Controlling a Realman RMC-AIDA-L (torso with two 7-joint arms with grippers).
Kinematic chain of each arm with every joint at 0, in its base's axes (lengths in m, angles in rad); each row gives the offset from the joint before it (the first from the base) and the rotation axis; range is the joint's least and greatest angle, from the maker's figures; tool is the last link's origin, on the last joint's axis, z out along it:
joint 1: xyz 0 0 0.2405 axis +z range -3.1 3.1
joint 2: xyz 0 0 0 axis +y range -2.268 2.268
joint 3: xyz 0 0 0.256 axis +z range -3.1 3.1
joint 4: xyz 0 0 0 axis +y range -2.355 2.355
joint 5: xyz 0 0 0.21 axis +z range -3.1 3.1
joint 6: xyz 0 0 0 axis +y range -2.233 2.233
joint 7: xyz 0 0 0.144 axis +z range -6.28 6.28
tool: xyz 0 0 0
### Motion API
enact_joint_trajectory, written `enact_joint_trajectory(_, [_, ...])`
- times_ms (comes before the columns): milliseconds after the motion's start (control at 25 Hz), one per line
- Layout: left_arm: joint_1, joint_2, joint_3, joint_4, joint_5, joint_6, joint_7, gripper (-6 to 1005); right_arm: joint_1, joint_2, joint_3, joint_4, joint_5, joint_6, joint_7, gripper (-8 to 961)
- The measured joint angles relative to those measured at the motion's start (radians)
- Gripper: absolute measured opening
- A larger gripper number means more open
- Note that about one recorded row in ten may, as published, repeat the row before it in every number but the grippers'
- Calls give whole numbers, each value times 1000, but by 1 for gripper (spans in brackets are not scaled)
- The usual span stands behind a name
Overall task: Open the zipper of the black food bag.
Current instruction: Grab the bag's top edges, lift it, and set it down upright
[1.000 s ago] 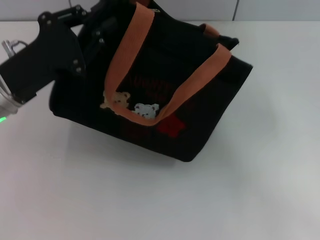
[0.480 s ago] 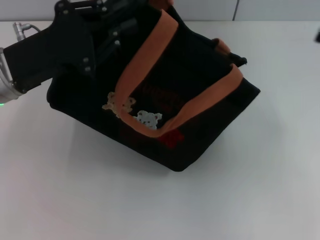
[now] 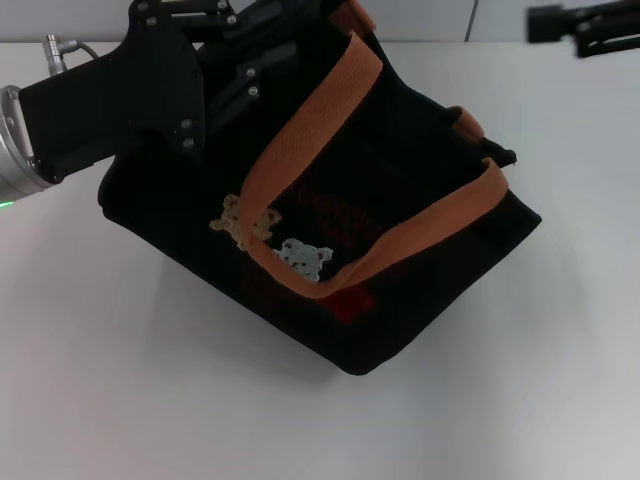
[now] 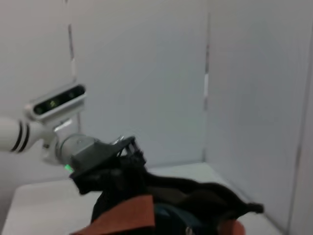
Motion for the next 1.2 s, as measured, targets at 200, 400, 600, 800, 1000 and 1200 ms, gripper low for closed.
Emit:
enact_joint_trajectory(200, [2,2,16,1,-1,6,0,214,42,5,-98,21,-73,13,-3,785])
enact_joint_trajectory(400, [4,2,54,3,-3,11,0,214,49,22,-190,20,-80,45,-15,783])
enact_joint_trajectory(600, [9,1,83,16,-3,23,-2,214,55,25,-224,18,-81,84,-21,702])
enact_joint_trajectory(800, [10,0,87,19,-3,34,-2,214,70,25,-245,29,-104,108,-28,637])
enact_joint_trajectory(1000, [11,0,88,24,-5,34,-2,211,91,28,-257,54,-107,110,-28,626])
enact_joint_trajectory(1200, [11,0,88,25,-6,36,-3,200,107,34,-272,61,-115,112,-23,591])
